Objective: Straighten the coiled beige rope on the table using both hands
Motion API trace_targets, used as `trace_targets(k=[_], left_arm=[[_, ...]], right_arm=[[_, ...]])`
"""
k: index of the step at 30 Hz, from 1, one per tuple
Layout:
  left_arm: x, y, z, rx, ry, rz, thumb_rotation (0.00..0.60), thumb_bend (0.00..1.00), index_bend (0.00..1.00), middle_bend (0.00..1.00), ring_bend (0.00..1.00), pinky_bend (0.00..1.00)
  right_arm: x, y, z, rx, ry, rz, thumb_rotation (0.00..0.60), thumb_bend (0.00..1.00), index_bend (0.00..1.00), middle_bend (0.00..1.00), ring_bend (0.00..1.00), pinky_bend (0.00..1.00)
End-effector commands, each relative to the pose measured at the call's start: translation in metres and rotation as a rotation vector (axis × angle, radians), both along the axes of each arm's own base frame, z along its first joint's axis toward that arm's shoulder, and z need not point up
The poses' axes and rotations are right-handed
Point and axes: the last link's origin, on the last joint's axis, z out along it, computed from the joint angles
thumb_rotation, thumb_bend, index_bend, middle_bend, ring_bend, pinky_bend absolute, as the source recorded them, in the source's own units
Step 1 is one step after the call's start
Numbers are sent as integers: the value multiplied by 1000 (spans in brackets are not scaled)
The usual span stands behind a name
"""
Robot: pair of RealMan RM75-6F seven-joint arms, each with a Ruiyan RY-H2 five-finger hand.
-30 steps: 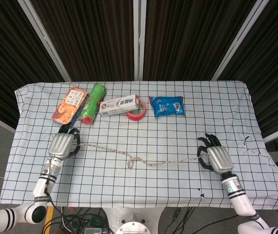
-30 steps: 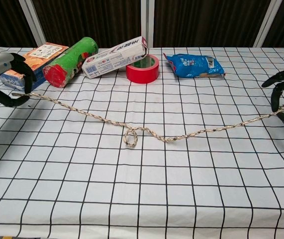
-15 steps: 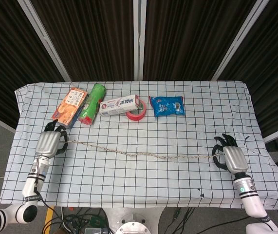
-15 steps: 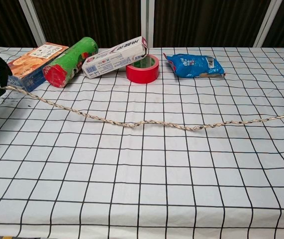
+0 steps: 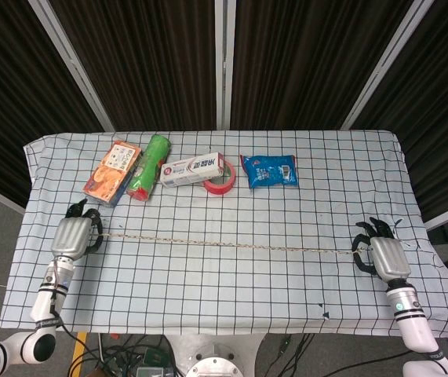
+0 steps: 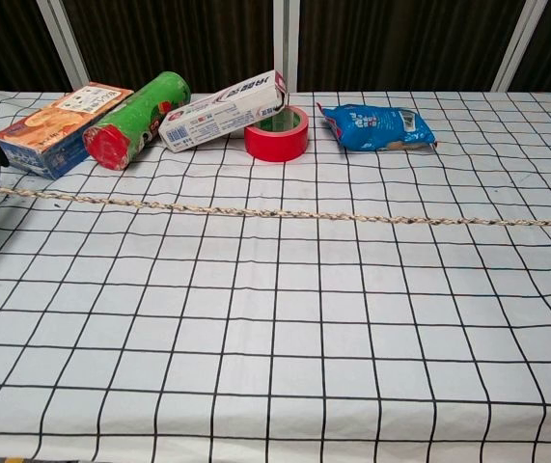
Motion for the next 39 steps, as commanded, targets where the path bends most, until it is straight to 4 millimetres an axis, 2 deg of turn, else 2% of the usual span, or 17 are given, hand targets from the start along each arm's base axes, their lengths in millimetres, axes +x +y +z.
trace_targets(k=[1,22,34,37,39], left_arm=[[-1,-1,-2,-4,-3,0,600,380,603,268,0,99],[-11,0,-18,-29,8,14,600,380,609,268,0,99],[-13,-3,-26,-36,17,6,600,380,605,268,0,99],[-13,-4,-27,-35,20,5,600,373,582,261,0,99],[-14,-4,-27,-35,24,4,600,332,524,247,0,99]], right_arm=[[-1,0,-3,8,-2,-3,600,358,744,179,0,0],[-14,3,-19,44,5,-37,600,357,745,179,0,0],[-15,4,-25,49,-4,-36,600,358,745,179,0,0],[-15,4,-25,45,-7,-35,600,357,744,179,0,0],[-15,4,-24,43,-10,-36,600,357,744,179,0,0]])
